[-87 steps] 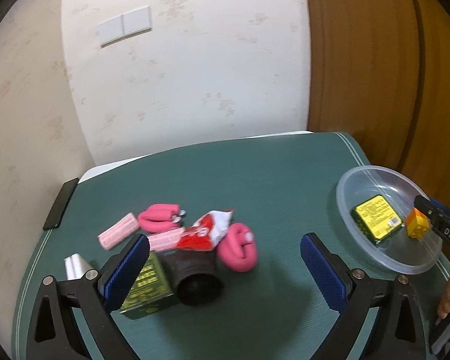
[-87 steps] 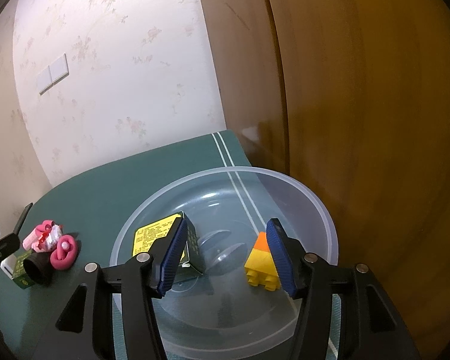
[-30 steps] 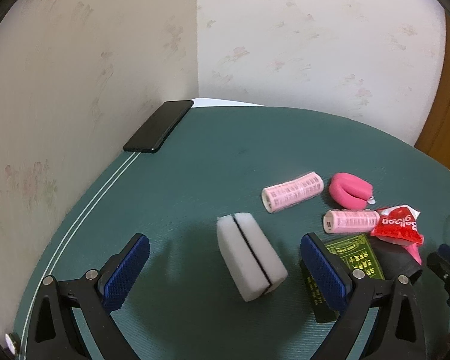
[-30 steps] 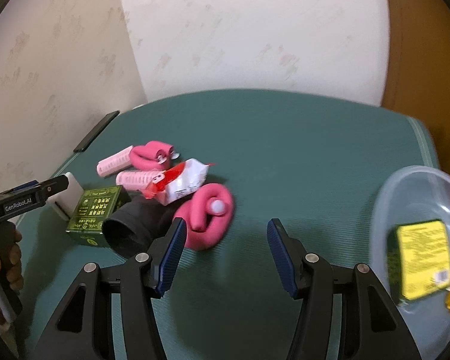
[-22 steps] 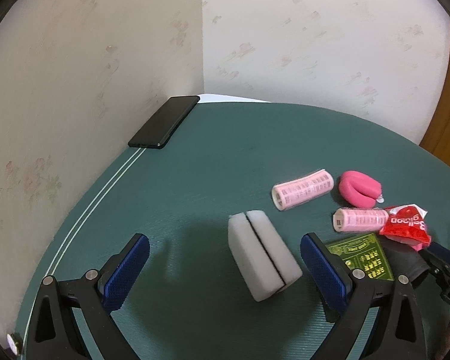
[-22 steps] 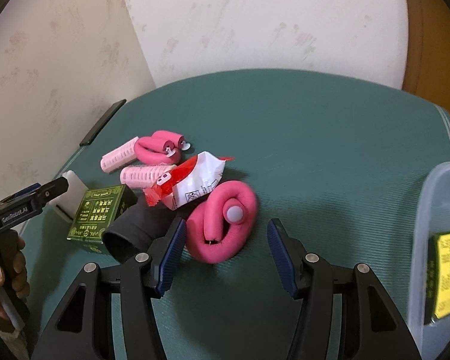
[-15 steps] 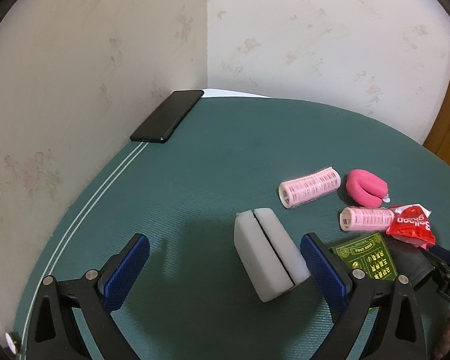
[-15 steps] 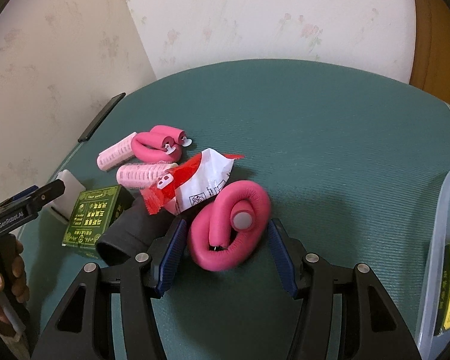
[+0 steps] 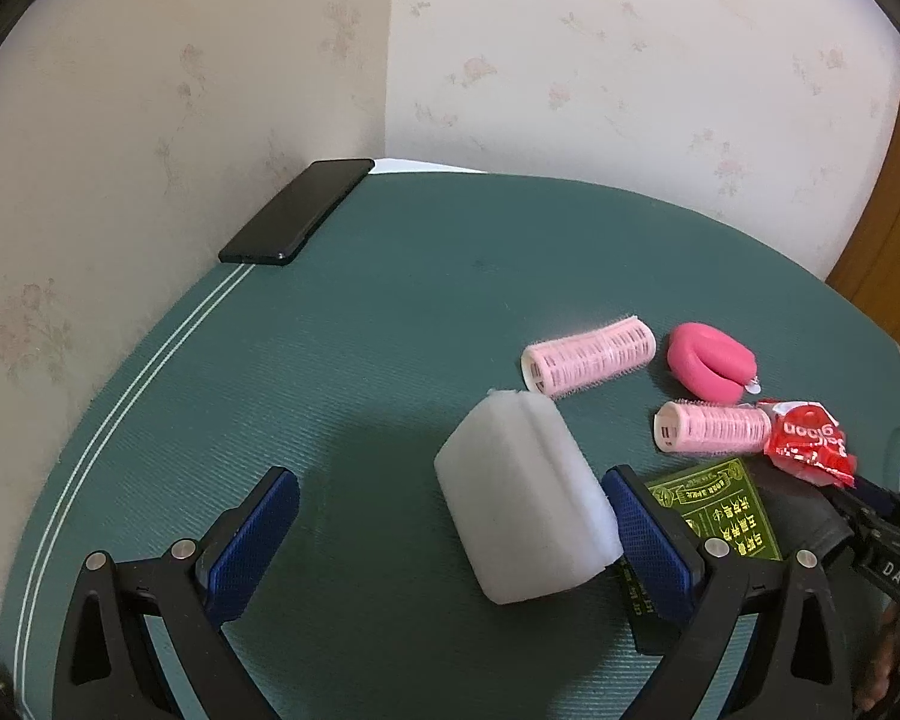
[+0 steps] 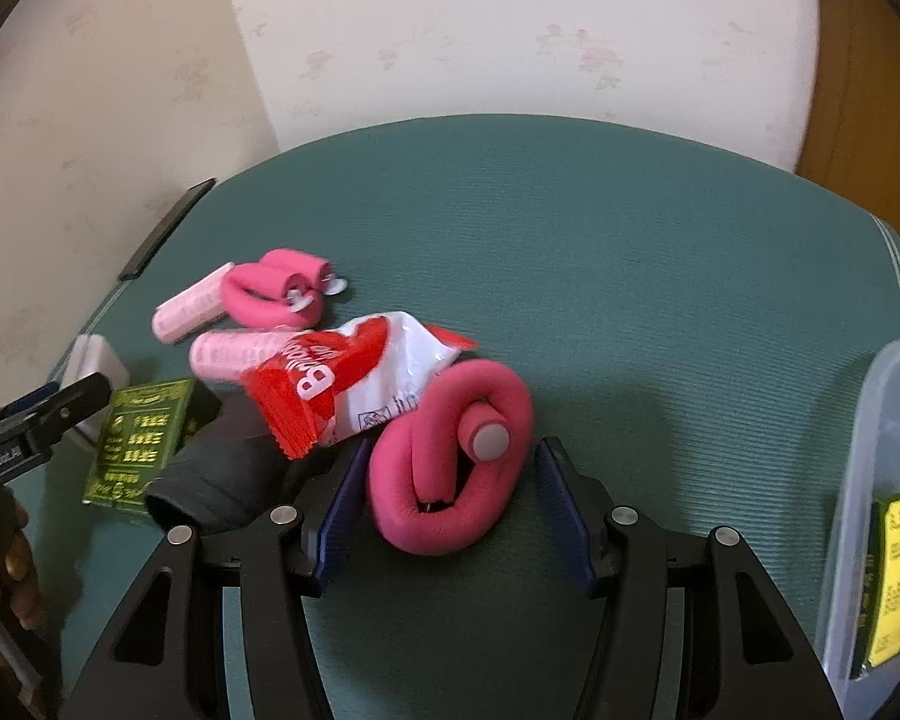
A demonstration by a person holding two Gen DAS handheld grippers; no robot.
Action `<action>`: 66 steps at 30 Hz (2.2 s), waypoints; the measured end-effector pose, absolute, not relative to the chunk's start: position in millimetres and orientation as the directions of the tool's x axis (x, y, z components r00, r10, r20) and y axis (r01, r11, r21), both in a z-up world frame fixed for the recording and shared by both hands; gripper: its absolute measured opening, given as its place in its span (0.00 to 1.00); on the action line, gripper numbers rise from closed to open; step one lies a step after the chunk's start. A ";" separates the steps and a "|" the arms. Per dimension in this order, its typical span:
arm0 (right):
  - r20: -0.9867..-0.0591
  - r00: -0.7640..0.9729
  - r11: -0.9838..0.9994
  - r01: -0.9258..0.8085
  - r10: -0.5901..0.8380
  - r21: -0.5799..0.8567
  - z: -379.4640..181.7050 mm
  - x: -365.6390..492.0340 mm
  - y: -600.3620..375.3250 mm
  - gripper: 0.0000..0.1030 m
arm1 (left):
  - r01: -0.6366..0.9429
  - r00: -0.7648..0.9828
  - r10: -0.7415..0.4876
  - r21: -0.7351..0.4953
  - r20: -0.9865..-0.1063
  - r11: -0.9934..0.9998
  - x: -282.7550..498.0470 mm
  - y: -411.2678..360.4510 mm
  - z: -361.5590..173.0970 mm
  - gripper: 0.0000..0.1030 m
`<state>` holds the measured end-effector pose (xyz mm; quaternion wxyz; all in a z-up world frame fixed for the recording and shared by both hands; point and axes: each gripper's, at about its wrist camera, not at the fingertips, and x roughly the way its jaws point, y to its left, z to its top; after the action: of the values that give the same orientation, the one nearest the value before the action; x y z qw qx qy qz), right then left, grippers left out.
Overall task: Organize objects
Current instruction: 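Grasp pink coiled foam tube with right gripper while left gripper grasps white sponge, then carry the pink coil and white sponge over the clear bowl with both grippers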
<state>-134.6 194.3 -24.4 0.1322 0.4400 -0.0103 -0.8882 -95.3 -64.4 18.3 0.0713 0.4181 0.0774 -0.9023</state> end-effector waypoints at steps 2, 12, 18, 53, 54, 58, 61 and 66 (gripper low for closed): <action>-0.777 -0.579 -0.965 0.223 -0.247 0.141 -24.6 -134.9 196.4 0.56 | 0.187 -0.640 -0.056 -0.085 -0.766 -0.979 -95.5 -63.7 17.7 0.98; -0.779 -0.582 -0.968 0.216 -0.234 0.129 -23.8 -135.6 195.8 0.56 | 0.163 -0.624 0.013 -0.146 -0.781 -0.976 -97.5 -62.8 11.1 0.91; -0.781 -0.580 -0.967 0.221 -0.234 0.126 -24.4 -135.0 194.7 0.58 | 0.107 -0.629 0.057 -0.158 -0.775 -0.982 -95.4 -49.2 11.5 0.72; -0.622 -0.760 -0.982 0.142 -0.190 0.126 32.3 -93.6 220.4 0.48 | -0.021 -0.788 0.073 -0.091 -0.611 -0.996 -54.0 -12.5 61.0 0.52; -0.620 -0.762 -0.982 0.137 -0.186 0.127 33.4 -92.2 222.8 0.48 | -0.023 -0.791 0.072 -0.088 -0.608 -0.996 -54.0 -10.9 61.8 0.52; -0.605 -0.781 -0.987 0.098 -0.157 0.130 37.8 -84.1 234.3 0.48 | -0.040 -0.788 0.092 -0.099 -0.609 -0.994 -53.6 -5.7 62.8 0.52; -0.594 -0.792 -0.988 0.073 -0.142 0.138 39.9 -76.7 242.4 0.48 | -0.061 -0.788 0.110 -0.101 -0.606 -0.993 -51.9 2.0 64.5 0.52; -0.582 -0.806 -0.991 0.037 -0.106 0.129 40.4 -63.6 254.4 0.48 | -0.111 -0.780 0.142 -0.089 -0.610 -0.990 -47.2 21.4 66.8 0.52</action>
<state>-63.6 254.4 40.4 0.0376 0.3092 -0.0557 -0.9486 -47.2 21.4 66.8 -0.0672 0.3249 0.0242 -0.9430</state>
